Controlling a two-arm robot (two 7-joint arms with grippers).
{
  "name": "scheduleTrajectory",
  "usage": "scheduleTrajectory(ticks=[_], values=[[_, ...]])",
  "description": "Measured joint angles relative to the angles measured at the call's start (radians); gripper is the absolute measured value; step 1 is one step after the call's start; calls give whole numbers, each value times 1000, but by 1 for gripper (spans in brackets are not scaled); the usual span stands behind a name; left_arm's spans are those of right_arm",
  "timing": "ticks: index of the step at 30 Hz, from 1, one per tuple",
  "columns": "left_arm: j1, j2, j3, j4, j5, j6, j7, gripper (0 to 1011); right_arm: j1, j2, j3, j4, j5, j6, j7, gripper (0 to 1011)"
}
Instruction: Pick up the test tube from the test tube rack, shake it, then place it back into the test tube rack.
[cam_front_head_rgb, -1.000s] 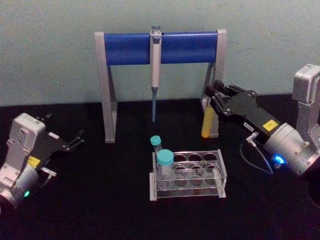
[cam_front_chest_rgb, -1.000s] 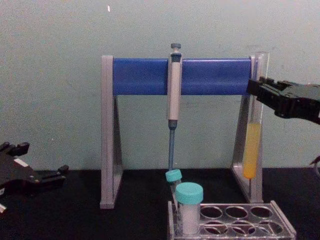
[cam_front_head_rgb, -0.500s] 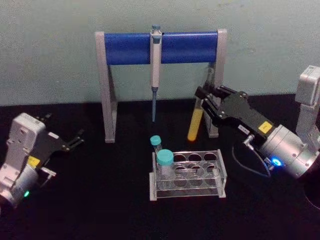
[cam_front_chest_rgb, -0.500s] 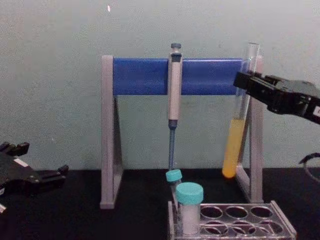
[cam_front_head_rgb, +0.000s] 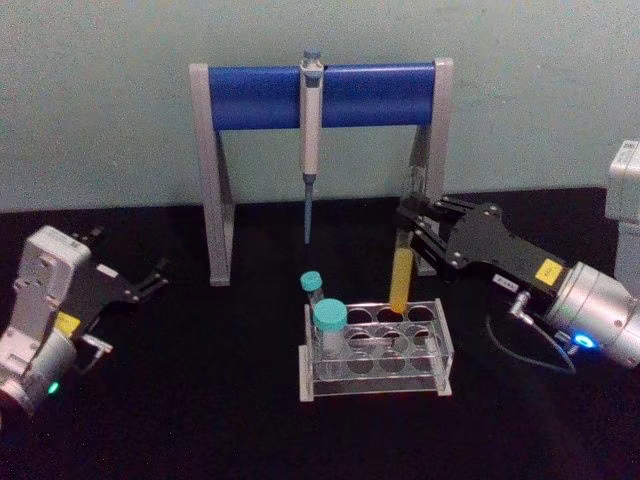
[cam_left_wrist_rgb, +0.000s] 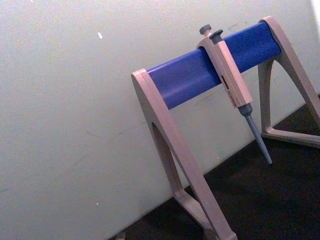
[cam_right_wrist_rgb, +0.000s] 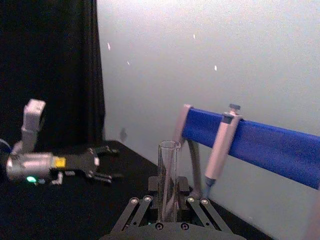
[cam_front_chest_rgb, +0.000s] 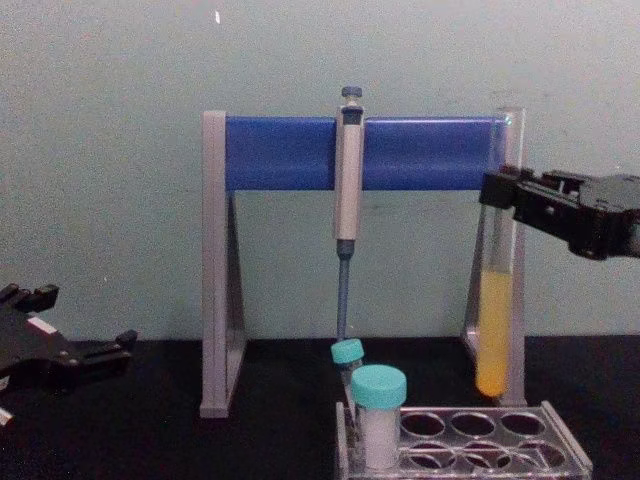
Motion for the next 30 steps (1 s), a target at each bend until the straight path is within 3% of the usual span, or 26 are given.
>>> scheduleTrajectory(ticks=[8, 18, 23, 30], values=[[0, 0, 0, 0, 0, 0, 0, 1001, -6, 20, 7, -15, -54, 5, -78, 229], [0, 0, 0, 0, 0, 0, 0, 1001, 20, -57, 25, 32, -106, -9, -174, 229], [0, 0, 0, 0, 0, 0, 0, 1001, 40, -95, 20, 56, -119, -11, -178, 229], [0, 0, 0, 0, 0, 0, 0, 1001, 44, -105, 8, 57, -101, -14, -126, 229]])
